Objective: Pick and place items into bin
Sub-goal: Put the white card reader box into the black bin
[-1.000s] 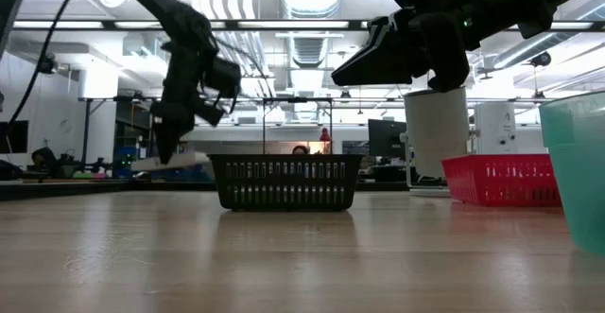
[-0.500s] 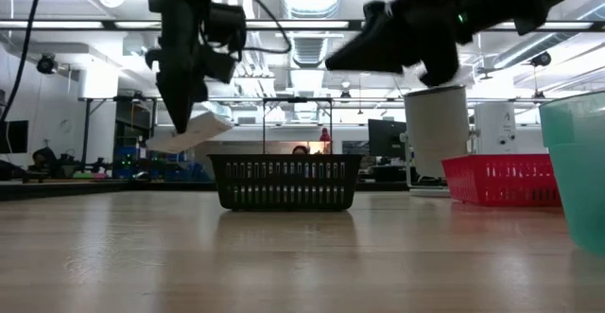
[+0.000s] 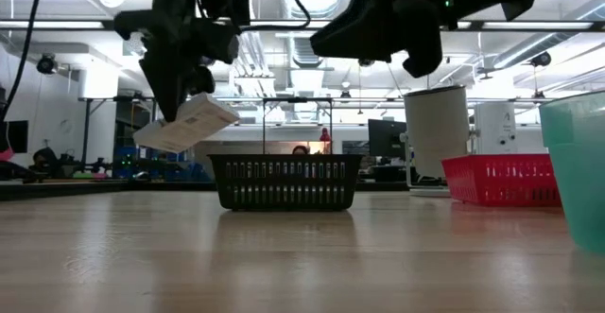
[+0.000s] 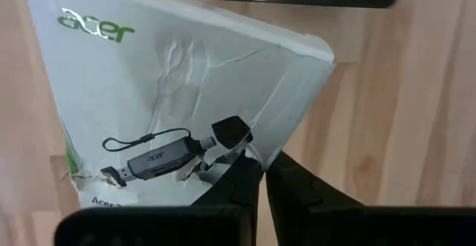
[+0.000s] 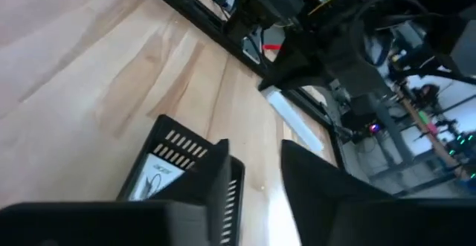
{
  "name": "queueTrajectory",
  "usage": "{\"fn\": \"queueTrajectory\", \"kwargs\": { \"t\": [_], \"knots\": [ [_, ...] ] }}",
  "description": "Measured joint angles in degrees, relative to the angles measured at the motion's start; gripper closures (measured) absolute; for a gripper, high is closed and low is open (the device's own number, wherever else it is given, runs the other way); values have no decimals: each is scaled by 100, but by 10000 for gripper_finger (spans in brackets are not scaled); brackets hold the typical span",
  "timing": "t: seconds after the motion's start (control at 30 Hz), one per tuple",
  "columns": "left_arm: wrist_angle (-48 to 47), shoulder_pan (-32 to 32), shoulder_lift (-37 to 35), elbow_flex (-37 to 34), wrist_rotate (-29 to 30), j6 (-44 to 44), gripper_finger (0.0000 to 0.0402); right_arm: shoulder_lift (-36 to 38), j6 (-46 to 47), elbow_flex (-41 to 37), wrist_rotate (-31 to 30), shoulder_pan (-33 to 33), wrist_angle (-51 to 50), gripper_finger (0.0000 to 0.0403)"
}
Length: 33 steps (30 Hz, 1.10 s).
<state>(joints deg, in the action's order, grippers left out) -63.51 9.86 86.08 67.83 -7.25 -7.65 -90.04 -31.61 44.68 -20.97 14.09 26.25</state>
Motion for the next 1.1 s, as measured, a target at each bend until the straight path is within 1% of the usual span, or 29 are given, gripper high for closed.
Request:
{"fn": "queueTrajectory", "kwargs": {
  "t": [0.2, 0.3, 0.37, 0.5, 0.63, 0.7, 0.83, 0.93, 1.1],
  "knots": [
    [53, -416, 2, 58, -3, 150, 398, -379, -749, 264, 7, 0, -14, 207],
    [130, -588, 2, 90, -9, 152, 398, -646, -1293, 491, 2, 1, 4, 171],
    [229, -679, 2, 133, -17, 152, 398, -838, -1550, 650, 1, 2, -6, 158],
    [362, -813, 2, 184, -17, 152, 398, -1147, -1825, 989, -32, 0, -4, 150],
    [403, -911, 2, 246, -20, 297, 398, -1391, -2031, 1295, -456, 0, -52, 149],
    [543, -958, 2, 249, -68, 395, 398, -1488, -2136, 1427, -556, -6, -58, 149],
    [725, -1025, 2, 249, -274, 412, 398, -1646, -2342, 1638, -605, -11, -55, 149],
    [794, -1072, 2, 251, -286, 412, 398, -1712, -2583, 1714, -605, -11, -118, 149],
    [804, -1134, 2, 259, -295, 431, 398, -1716, -2718, 1747, -606, -46, -101, 149]
  ]
}}
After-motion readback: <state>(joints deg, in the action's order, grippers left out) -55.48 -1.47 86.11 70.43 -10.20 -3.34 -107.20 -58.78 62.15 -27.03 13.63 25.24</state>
